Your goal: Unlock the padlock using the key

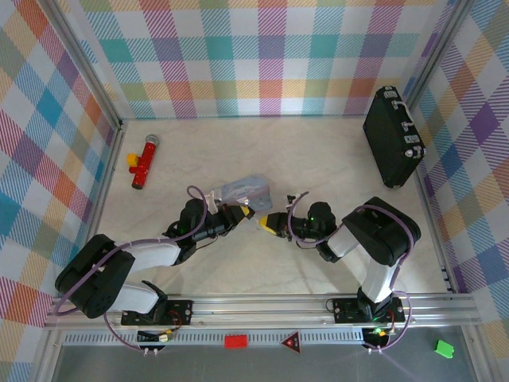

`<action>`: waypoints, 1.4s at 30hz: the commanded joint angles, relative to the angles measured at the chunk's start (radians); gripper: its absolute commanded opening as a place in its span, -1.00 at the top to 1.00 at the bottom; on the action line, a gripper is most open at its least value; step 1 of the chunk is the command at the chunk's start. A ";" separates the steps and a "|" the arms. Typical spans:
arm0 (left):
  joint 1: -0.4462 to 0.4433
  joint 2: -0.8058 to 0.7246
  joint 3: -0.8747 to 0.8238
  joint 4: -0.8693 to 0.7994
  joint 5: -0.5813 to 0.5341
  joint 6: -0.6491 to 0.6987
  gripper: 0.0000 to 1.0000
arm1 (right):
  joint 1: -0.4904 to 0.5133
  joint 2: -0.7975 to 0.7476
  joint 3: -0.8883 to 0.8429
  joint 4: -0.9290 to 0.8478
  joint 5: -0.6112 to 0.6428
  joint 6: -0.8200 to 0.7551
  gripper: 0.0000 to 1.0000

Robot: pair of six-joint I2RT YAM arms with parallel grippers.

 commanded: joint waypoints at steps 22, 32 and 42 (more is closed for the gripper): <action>-0.051 -0.019 0.045 0.090 0.083 -0.017 1.00 | -0.048 0.023 0.073 0.054 -0.028 0.070 1.00; -0.076 -0.009 0.064 0.131 0.051 -0.053 1.00 | -0.043 0.022 0.080 0.054 -0.019 0.071 1.00; -0.106 -0.006 0.097 0.123 0.050 -0.060 1.00 | -0.047 0.012 0.091 0.053 -0.008 0.062 1.00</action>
